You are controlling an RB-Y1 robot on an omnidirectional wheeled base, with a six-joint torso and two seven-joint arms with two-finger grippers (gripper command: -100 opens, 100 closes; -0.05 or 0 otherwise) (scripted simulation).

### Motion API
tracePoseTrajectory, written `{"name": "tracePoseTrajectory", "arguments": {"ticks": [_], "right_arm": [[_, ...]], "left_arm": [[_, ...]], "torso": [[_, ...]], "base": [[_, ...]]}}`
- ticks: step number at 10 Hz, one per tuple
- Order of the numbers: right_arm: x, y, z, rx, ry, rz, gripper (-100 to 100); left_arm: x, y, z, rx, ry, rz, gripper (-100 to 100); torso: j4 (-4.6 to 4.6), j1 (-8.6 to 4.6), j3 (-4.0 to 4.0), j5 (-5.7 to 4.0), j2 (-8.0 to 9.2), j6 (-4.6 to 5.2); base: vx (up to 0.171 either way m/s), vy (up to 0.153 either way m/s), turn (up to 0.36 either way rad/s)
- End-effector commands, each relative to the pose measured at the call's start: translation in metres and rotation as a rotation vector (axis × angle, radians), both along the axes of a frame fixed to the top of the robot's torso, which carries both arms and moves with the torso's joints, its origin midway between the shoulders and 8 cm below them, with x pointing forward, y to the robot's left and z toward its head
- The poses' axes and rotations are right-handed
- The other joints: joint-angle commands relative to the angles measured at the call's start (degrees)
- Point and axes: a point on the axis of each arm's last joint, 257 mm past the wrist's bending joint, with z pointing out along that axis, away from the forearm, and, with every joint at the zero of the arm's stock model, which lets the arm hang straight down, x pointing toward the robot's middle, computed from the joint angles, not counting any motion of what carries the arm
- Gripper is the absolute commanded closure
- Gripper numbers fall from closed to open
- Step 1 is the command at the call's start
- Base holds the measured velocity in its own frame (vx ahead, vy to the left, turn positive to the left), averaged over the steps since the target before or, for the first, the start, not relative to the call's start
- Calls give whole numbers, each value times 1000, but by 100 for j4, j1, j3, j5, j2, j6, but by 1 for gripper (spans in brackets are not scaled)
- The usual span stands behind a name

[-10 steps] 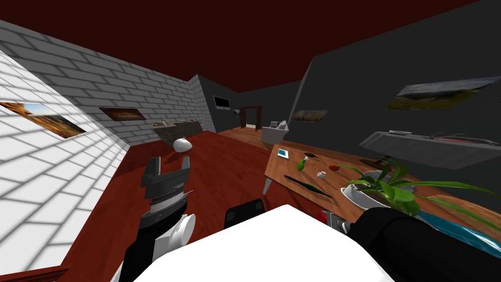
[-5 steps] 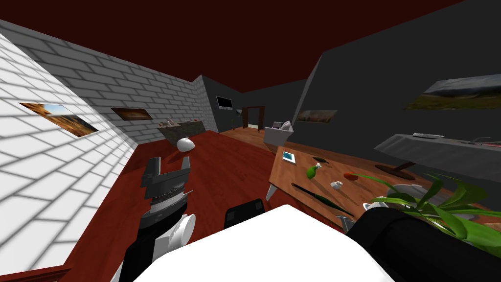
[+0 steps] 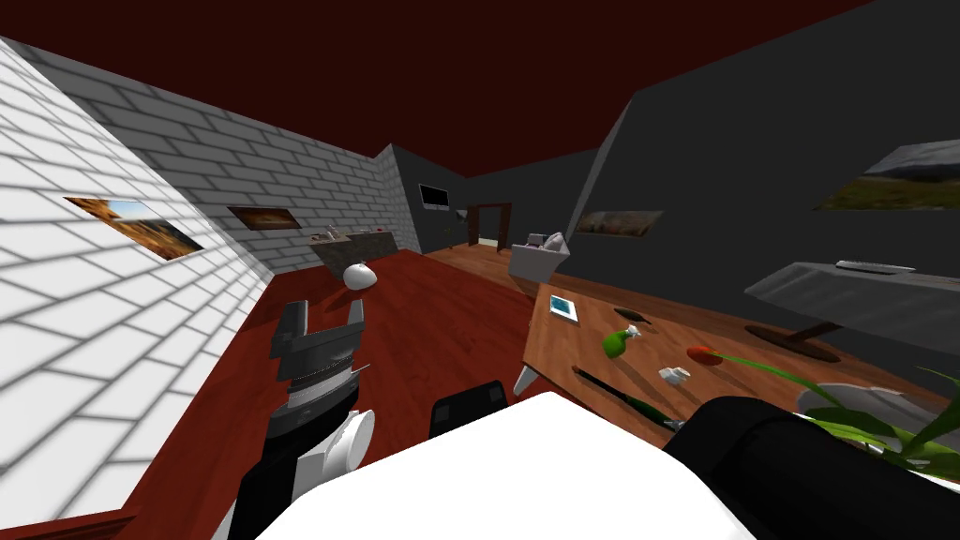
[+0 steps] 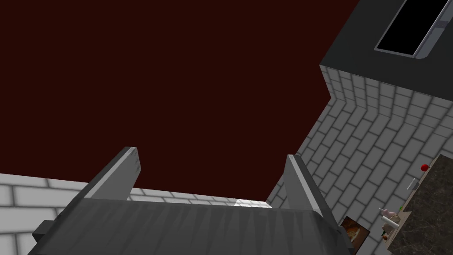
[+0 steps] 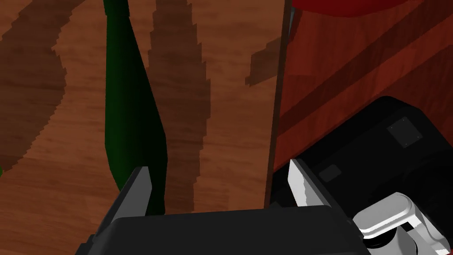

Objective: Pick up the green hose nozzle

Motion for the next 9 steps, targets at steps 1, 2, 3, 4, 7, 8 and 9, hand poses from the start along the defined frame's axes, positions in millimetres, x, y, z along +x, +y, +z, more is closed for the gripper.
{"name": "tracePoseTrajectory", "arguments": {"ticks": [1, 2, 3, 4, 7, 8, 9], "right_arm": [[-8, -8, 5, -19, 42, 29, -100], [-11, -9, 5, -21, 60, 44, -100], [-16, -1, -2, -4, 86, 66, -100], [-18, 6, -8, 10, 94, 74, -100], [-19, 10, -17, 3, 84, 60, -100], [-22, 16, -25, 4, 83, 54, -100], [-24, 20, -30, 5, 82, 51, -100]], "left_arm": [[0, 0, 0, 0, 0, 0, 0], [0, 0, 0, 0, 0, 0, 0], [0, 0, 0, 0, 0, 0, 0], [0, 0, 0, 0, 0, 0, 0], [0, 0, 0, 0, 0, 0, 0], [0, 0, 0, 0, 0, 0, 0], [0, 0, 0, 0, 0, 0, 0]], "torso": [[0, 0, 0, 0, 0, 0], [-5, -6, -11, -1, -17, -1], [-7, -8, -18, -3, -31, -1], [-10, -22, -24, -6, -39, -2], [6, 6, 18, 1, 35, 5], [9, -3, 27, -2, 50, 5], [11, -14, 30, -4, 55, 4]], "base": [[198, -34, 99], [226, -40, 85], [243, -81, 109], [195, -58, 76], [31, -20, 23], [-6, -70, 71], [-15, -78, 59]]}}
